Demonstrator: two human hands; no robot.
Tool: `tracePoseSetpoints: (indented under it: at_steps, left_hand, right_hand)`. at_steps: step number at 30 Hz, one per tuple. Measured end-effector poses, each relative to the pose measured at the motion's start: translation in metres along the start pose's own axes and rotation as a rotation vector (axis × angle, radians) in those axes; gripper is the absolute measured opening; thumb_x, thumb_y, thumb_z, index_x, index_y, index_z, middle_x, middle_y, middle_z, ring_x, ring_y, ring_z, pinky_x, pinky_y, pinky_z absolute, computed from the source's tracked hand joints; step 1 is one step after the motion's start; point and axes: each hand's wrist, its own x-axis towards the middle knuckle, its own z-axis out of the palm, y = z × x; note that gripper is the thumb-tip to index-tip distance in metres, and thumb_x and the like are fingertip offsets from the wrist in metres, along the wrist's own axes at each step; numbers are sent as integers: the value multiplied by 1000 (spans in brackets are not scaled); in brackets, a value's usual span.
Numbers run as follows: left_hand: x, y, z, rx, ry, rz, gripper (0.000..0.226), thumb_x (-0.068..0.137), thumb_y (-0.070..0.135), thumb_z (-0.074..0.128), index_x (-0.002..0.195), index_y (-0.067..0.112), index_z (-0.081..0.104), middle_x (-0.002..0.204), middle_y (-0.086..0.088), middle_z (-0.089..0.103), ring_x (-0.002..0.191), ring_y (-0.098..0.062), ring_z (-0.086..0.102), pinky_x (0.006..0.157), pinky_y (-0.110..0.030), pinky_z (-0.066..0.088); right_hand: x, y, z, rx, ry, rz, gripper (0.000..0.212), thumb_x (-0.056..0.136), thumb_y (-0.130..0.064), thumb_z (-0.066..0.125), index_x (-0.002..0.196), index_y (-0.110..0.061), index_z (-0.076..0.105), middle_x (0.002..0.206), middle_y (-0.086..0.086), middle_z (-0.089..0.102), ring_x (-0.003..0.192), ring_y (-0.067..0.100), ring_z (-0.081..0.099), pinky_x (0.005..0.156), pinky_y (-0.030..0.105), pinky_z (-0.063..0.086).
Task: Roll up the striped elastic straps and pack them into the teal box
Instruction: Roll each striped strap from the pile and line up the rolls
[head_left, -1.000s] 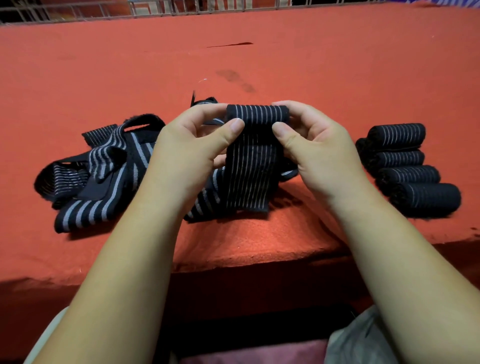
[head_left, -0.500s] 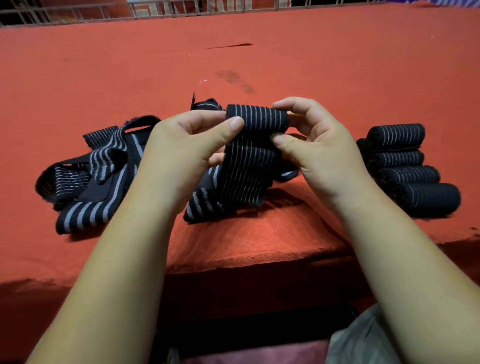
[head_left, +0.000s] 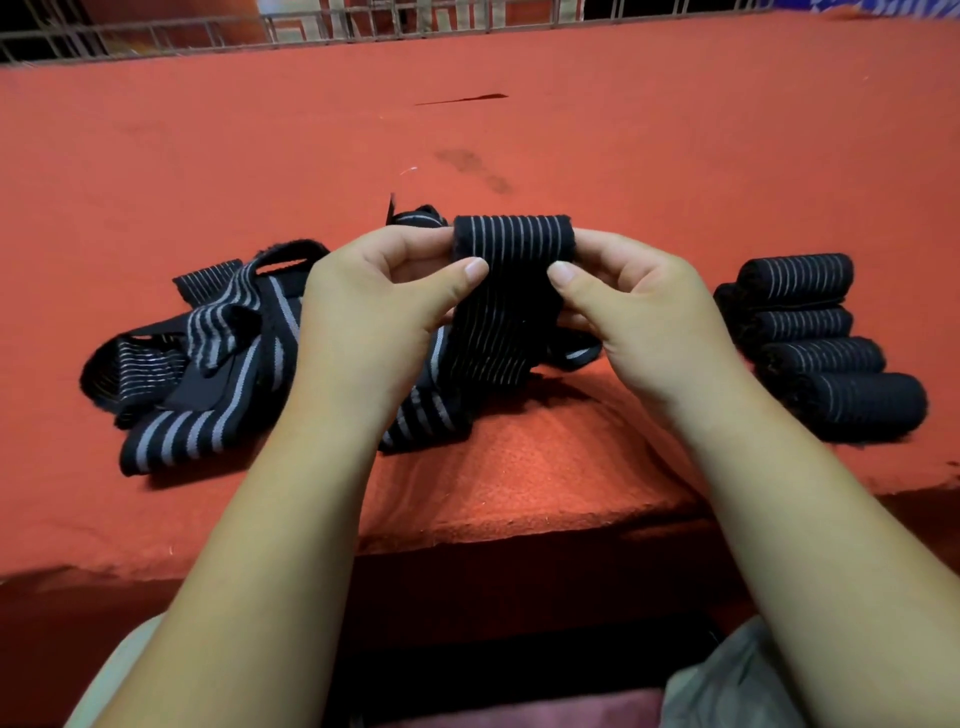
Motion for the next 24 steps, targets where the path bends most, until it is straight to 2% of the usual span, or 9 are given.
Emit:
tracePoseSetpoints:
  at_steps: [2,4,8,10,12,15,19,24]
  left_hand:
    - [-2,2,1,18,-7,25,24,90,6,85,110,17,79,100,5,84,98,-11,81,81,-27,63]
    - [-1,1,0,45,-15,40,24,90,6,85,108,18,77,100,4,84,97,-11,80,77,-24,61]
    - [1,-1,-4,78,-38,45,26,90,11,86,108,24,73,100,-2,83,95,-20,80,76,-33,60]
    - [1,0,-5,87,-18,53,26,89,12,87,107,25,75,101,0,83,91,-16,79,70,-26,58]
    - [0,1,-4,93,21,48,25,88,12,88,109,21,79,99,2,83,87,-10,78,62,-17,53]
    - [0,0,-3,106,38,41,26,88,13,88,112,20,83,99,5,84,93,-12,81,75,-26,60]
    - [-1,1,-1,160,52,71,31,87,14,88,117,22,84,102,10,84,100,-7,80,96,-37,64]
    - [-2,1,1,273,91,104,33,85,24,91,118,27,85,104,16,83,100,2,77,97,-34,62]
  right_hand:
    - [0,0,-2,-21,-14,1,30,106,-5,64,134,-12,72,116,-2,82,110,14,77,99,35,61]
    - [-1,1,-2,-27,-38,6,31,107,-5,62,135,-13,72,115,-2,82,111,15,77,99,35,61]
    - [-1,2,-3,-37,-90,12,33,108,-4,59,138,-13,69,117,-3,81,112,12,76,101,31,59]
    - [-1,2,-3,-32,-109,19,34,109,-4,57,140,-13,68,119,-2,80,114,13,75,104,34,57]
    - [0,4,-3,-30,-113,25,34,109,-4,57,140,-12,66,122,2,80,118,20,74,111,45,55]
    - [0,8,0,-25,-98,34,31,109,-5,56,139,-10,64,119,6,80,118,25,75,112,53,53]
    - [1,11,3,-2,-71,51,29,109,-3,55,136,-9,62,118,6,81,117,23,76,111,51,55]
    - [3,11,1,59,-54,81,28,109,-3,56,136,-7,63,116,8,81,112,24,77,99,44,60]
